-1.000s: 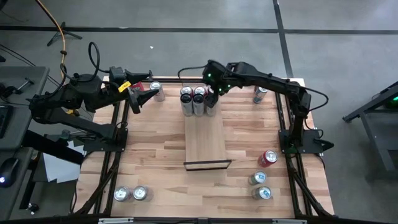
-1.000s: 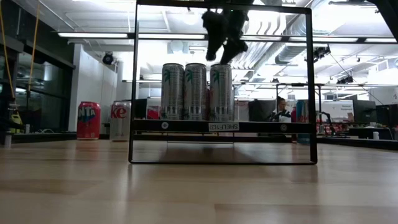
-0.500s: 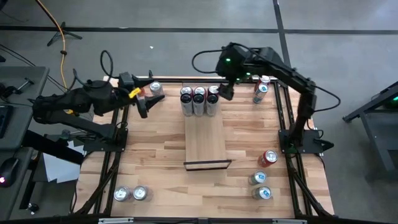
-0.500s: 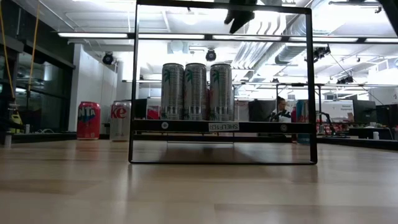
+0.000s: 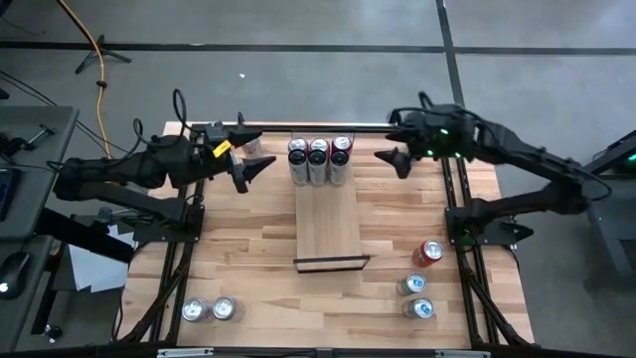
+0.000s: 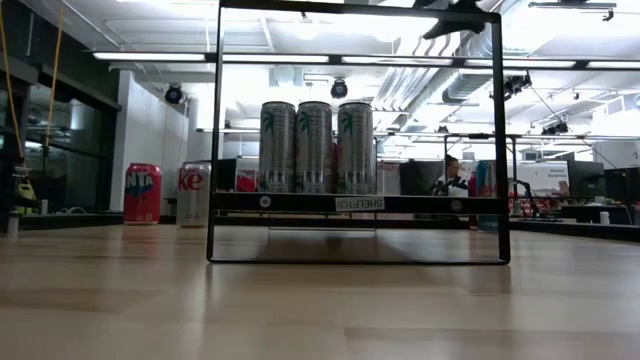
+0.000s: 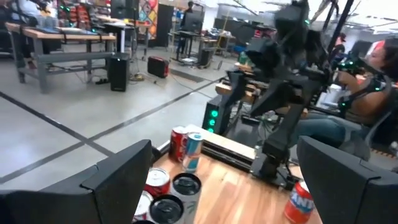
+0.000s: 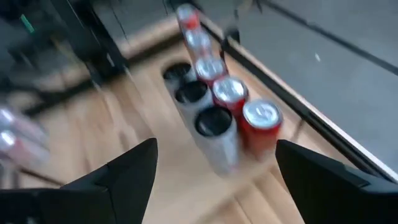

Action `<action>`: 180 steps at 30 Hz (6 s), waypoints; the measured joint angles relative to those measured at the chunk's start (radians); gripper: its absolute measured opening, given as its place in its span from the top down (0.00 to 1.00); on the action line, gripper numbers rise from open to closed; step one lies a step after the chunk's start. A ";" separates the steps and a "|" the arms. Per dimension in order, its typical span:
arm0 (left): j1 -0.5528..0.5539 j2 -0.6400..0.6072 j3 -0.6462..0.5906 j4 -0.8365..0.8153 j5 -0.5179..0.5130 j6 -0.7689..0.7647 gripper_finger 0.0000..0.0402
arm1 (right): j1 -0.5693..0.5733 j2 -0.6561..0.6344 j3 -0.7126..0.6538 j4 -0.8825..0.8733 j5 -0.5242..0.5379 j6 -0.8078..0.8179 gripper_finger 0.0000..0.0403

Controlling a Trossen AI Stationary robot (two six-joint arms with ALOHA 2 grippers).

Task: Place canned beverage on shelf
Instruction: Put the blue soda can on the shelf

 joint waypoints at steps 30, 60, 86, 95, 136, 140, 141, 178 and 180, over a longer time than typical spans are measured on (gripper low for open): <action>0.033 -0.014 0.001 0.000 0.018 -0.042 0.12 | -0.272 0.063 -0.148 -0.320 0.421 0.520 0.23; 0.032 -0.014 0.001 -0.008 0.018 -0.040 0.12 | -0.580 0.369 -0.272 -0.191 0.218 0.509 0.23; 0.032 -0.014 0.001 -0.008 0.018 -0.043 0.12 | -0.585 0.357 -0.290 -0.182 0.188 0.379 0.46; 0.032 -0.014 0.001 -0.007 0.018 -0.042 0.12 | -0.489 0.126 -0.216 -0.285 0.056 0.154 0.46; 0.032 -0.013 0.001 -0.007 0.018 -0.087 0.12 | 0.309 0.939 0.642 -0.444 -0.017 -0.539 0.40; 0.032 -0.013 0.001 -0.007 0.019 -0.087 0.12 | 0.302 0.939 0.642 -0.442 -0.022 -0.534 0.39; 0.032 -0.013 0.001 -0.007 0.019 -0.087 0.12 | 0.302 0.939 0.642 -0.441 -0.022 -0.534 0.39; 0.032 -0.013 0.000 -0.008 0.022 -0.086 0.12 | 0.302 0.941 0.574 -0.319 -0.087 -0.512 0.19; 0.032 -0.013 0.000 -0.008 0.022 -0.085 0.12 | 0.302 0.941 0.574 -0.320 -0.089 -0.512 0.12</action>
